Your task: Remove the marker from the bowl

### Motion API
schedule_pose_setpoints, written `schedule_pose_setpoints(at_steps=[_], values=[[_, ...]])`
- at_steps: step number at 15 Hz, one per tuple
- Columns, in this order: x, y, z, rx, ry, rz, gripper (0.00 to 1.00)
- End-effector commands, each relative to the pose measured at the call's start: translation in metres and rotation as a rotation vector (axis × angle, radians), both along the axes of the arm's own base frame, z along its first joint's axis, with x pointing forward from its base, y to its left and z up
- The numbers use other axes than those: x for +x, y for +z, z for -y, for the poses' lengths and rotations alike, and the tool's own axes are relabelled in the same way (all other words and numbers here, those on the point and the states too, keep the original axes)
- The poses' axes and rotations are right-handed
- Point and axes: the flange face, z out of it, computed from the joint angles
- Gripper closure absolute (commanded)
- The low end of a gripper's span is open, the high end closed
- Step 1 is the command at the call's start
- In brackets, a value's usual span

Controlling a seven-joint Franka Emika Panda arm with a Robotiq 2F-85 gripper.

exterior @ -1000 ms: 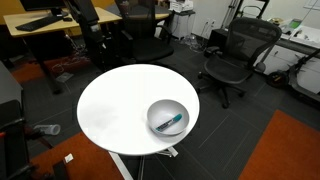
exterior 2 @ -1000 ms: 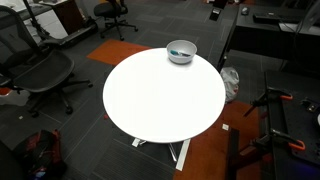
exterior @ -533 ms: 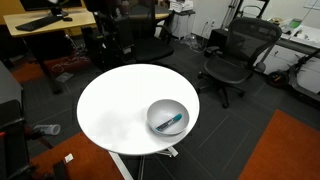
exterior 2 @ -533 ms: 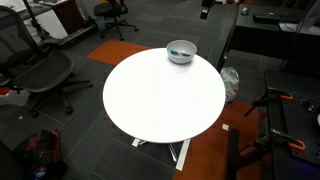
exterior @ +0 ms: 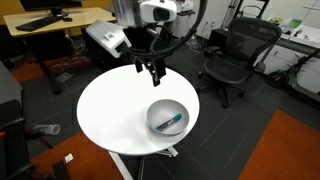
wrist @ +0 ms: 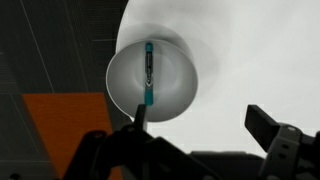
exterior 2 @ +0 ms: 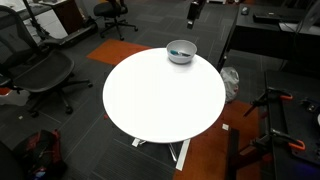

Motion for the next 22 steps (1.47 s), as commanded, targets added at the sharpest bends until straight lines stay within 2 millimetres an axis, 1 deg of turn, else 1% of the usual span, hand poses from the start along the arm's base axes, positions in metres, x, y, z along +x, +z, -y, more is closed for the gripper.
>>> schedule_pose_setpoints(at_steps=[1,5,12,16,22], values=[[0.023,-0.02,0.022,-0.011,-0.014,0.015,0.0],[0.037,-0.043,0.038,-0.021,-0.032,0.011,0.0],[0.05,-0.081,0.054,-0.021,-0.049,-0.03,0.0],[0.055,-0.101,0.058,-0.012,-0.056,-0.052,0.0],[0.061,-0.131,0.051,0.001,-0.058,-0.084,0.0]])
